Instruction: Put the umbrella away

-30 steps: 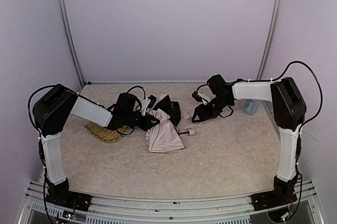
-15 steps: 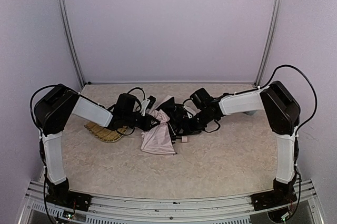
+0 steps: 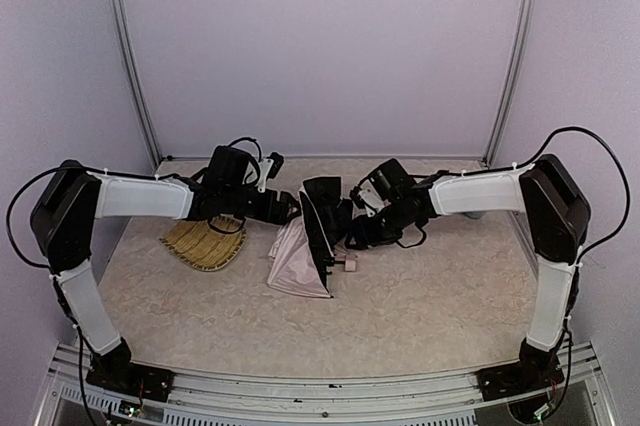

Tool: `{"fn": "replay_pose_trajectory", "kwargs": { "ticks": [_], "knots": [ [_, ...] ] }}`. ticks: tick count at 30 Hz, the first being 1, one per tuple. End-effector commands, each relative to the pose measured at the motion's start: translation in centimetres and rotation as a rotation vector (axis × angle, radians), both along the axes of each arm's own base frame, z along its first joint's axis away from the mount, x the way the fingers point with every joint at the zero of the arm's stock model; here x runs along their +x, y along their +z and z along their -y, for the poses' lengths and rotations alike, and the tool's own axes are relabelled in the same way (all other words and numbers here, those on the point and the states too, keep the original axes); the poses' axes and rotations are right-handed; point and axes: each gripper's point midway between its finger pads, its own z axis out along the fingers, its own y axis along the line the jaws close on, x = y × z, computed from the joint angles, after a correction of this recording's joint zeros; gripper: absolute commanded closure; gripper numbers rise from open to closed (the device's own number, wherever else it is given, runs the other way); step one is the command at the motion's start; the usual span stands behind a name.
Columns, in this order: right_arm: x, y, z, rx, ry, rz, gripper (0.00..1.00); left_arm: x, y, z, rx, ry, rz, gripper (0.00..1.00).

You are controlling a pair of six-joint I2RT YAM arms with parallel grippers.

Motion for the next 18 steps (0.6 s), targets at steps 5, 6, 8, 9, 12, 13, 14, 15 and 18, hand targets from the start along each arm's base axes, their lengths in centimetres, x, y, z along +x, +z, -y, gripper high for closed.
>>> {"fn": "replay_pose_trajectory", "kwargs": {
  "ticks": [5, 6, 8, 9, 12, 13, 14, 15, 18],
  "knots": [
    [-1.8, 0.9, 3.0, -0.053, -0.078, -0.005, 0.46, -2.4, -4.8, -7.4, 0.163, 0.261, -0.212, 0.33],
    [-1.8, 1.0, 3.4, -0.063, -0.093, 0.001, 0.47, -2.7, -5.5, -7.7, 0.164, 0.267, -0.23, 0.35],
    [-1.7, 1.1, 4.2, -0.088, -0.122, 0.017, 0.48, -3.2, -6.4, -8.1, 0.171, 0.27, -0.24, 0.36],
    [-1.7, 1.1, 4.5, -0.099, -0.131, 0.023, 0.49, -3.4, -6.8, -8.2, 0.173, 0.268, -0.246, 0.36],
    [-2.1, 0.2, 5.5, -0.155, -0.143, 0.018, 0.52, -3.7, -6.4, -7.7, 0.151, 0.244, -0.251, 0.34],
    [-2.3, -0.2, 5.8, -0.171, -0.141, 0.009, 0.52, -3.7, -5.9, -7.4, 0.138, 0.231, -0.239, 0.32],
    [-2.6, -0.8, 5.8, -0.18, -0.137, -0.002, 0.52, -3.8, -5.3, -7.2, 0.128, 0.216, -0.219, 0.3],
    [-2.9, -1.2, 5.8, -0.184, -0.131, -0.014, 0.53, -3.9, -4.7, -7.0, 0.124, 0.206, -0.197, 0.29],
    [-3.7, -2.3, 5.5, -0.198, -0.117, -0.037, 0.54, -4.3, -5.7, -7.7, 0.16, 0.222, -0.219, 0.36]
  ]
}}
